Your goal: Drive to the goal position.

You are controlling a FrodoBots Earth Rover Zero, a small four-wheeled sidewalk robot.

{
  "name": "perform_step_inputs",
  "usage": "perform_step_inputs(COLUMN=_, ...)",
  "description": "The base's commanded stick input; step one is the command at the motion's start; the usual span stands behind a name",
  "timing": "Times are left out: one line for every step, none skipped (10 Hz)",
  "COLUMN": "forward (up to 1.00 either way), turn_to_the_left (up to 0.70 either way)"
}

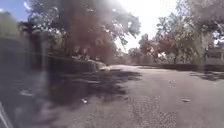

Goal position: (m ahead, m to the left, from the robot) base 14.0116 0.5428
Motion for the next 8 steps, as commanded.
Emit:
perform_step_inputs(forward=0.50, turn_to_the_left=0.00)
perform_step_inputs(forward=0.50, turn_to_the_left=0.00)
perform_step_inputs(forward=0.50, turn_to_the_left=0.00)
perform_step_inputs(forward=0.50, turn_to_the_left=0.00)
perform_step_inputs(forward=0.50, turn_to_the_left=0.00)
perform_step_inputs(forward=0.50, turn_to_the_left=0.00)
perform_step_inputs(forward=0.50, turn_to_the_left=0.00)
perform_step_inputs(forward=0.50, turn_to_the_left=0.00)
